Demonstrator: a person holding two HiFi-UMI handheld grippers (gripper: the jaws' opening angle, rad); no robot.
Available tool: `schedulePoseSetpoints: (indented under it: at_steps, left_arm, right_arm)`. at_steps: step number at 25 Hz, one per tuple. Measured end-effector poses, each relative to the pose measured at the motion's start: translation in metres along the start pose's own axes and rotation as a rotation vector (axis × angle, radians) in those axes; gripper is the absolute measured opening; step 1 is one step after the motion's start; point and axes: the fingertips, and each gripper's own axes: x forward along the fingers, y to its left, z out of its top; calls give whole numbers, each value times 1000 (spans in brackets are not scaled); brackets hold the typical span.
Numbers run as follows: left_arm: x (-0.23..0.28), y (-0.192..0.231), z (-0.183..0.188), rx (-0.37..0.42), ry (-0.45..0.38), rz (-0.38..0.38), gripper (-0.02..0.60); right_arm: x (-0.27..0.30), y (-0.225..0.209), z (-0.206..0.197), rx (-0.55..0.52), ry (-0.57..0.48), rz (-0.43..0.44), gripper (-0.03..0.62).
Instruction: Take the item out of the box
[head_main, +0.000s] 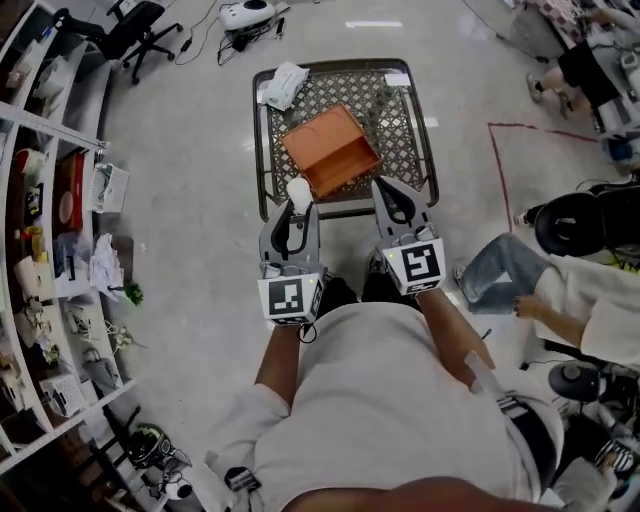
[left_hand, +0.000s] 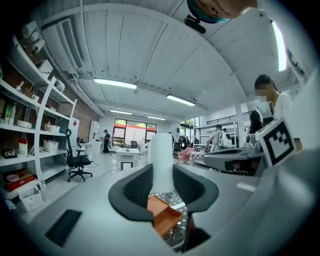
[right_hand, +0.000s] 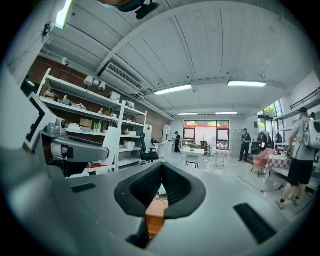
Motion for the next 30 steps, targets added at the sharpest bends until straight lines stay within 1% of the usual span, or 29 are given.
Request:
schedulePoseSetpoints:
  at_steps: [2,5,8,11,14,17,21,30]
  left_arm:
    - [-1,0,5,-10,-12,18,126]
    - [2,-5,17,-8,-48,20,126]
    - [3,-17,29,14,-79,14,126]
    - [3,-25,38,10,-100,32,126]
    - [8,-32,50,17,-119,32,126]
    - [13,-37,52,51,-120,23,126]
    - [16,-40,47,27,-108,15,126]
    - [18,-47,47,30,-103,-8,126]
  right_arm:
    - [3,0,8,-8,-17,8,5]
    - [9,-2,29,-21,-66,22,5]
    - [1,-7,39,-18,-95,23,3]
    - [-9,-13,44,5,-105,21,5]
    - [-17,-22,59,-2,-132,12,4]
    - [-21,-32,65,-6,-148,-9,3]
    - [-23,-37,66,-14,-166,-18,3]
    - [-27,-41,62,6,-159,-34,3]
